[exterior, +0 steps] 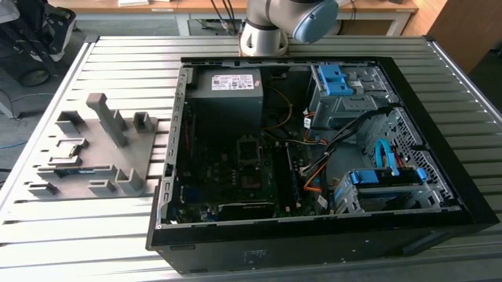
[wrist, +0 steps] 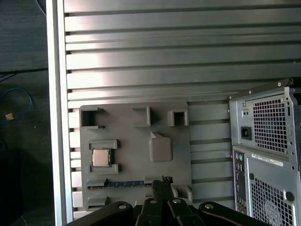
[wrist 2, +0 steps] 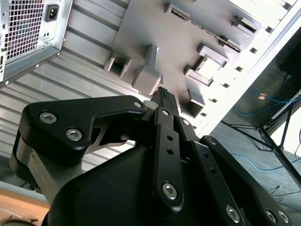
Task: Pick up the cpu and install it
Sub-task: 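Reach for the cpu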
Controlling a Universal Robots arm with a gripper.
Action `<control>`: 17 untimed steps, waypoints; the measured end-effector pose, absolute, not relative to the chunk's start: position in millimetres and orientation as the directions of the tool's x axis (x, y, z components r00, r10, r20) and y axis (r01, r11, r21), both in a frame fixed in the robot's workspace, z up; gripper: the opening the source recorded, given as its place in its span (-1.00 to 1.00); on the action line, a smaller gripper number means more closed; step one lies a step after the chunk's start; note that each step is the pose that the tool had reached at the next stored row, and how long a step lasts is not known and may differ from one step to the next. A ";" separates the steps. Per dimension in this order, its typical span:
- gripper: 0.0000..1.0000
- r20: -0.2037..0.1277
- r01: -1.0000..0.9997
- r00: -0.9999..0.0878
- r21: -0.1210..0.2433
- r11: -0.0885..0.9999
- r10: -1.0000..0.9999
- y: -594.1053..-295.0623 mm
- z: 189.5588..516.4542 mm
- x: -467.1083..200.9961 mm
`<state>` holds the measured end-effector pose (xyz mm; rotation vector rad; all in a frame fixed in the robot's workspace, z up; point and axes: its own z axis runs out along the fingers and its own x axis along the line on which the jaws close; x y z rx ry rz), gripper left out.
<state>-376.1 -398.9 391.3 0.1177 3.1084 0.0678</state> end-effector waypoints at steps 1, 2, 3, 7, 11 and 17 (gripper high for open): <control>-0.80 -0.029 0.075 -0.997 0.045 0.996 0.076 -398.9 391.3 -377.6; -0.80 -0.029 0.075 -0.997 0.045 0.996 0.076 -398.9 391.3 -379.0; -0.80 -0.028 0.075 -0.997 0.045 0.996 0.076 -399.0 391.3 -380.4; -0.80 -0.029 0.075 -0.997 0.045 0.996 0.076 -398.9 391.1 -386.7; -0.80 -0.028 0.075 -0.997 0.045 0.996 0.076 -399.0 391.0 -393.6; -0.80 -0.029 0.075 -0.997 0.045 0.996 0.076 -398.9 390.8 -404.1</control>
